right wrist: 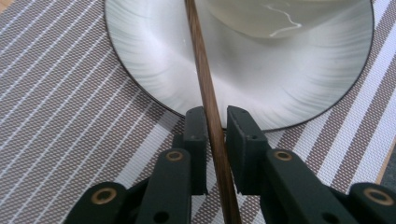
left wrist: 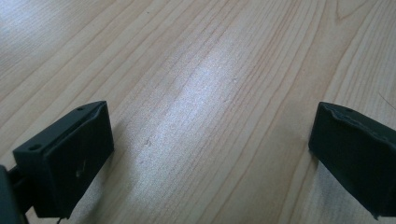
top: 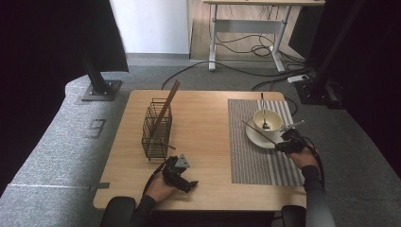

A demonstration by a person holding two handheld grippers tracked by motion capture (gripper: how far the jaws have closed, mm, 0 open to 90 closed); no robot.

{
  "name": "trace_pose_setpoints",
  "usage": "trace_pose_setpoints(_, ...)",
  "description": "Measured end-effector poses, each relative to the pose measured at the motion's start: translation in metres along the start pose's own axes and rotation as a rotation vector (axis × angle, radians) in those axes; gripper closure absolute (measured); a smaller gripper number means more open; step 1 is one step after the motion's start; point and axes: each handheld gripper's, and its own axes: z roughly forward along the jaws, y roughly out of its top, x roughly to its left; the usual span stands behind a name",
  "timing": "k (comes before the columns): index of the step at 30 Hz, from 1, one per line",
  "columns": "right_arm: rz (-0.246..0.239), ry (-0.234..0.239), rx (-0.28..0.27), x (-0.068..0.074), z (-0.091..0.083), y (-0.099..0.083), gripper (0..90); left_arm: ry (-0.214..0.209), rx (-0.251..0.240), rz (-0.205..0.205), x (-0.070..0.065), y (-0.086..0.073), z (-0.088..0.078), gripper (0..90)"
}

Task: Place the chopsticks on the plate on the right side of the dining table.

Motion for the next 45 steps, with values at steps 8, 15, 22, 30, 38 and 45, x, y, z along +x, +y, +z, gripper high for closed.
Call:
trace_pose_setpoints(8, 0.022, -0.020, -0.035, -0.005, 0.002, -0.006, 72.9, 0.001, -0.001, 0.000, 0.000, 0.000, 0.000, 0.0)
trace_pose_setpoints(15, 0.015, -0.020, -0.114, 0.000, -0.007, -0.007, 54.4, 0.000, 0.000, 0.000, 0.000, 0.000, 0.000, 0.0)
trace_pose_setpoints(22, -0.024, -0.004, -0.168, 0.015, -0.004, -0.011, 28.9, 0.002, 0.000, 0.002, 0.000, 0.000, 0.000, 0.0)
trace_pose_setpoints(30, -0.009, 0.042, -0.223, 0.025, -0.008, -0.017, 13.1, 0.004, -0.003, -0.002, -0.001, -0.001, -0.001, 0.0)
trace_pose_setpoints(38, -0.013, 0.085, -0.180, 0.030, -0.001, -0.021, 12.0, 0.005, -0.003, -0.004, -0.002, -0.001, -0.001, 0.0)
trace_pose_setpoints(45, 0.005, 0.069, -0.164, 0.025, 0.008, -0.025, 12.1, 0.006, -0.003, -0.005, -0.002, -0.001, -0.001, 0.0)
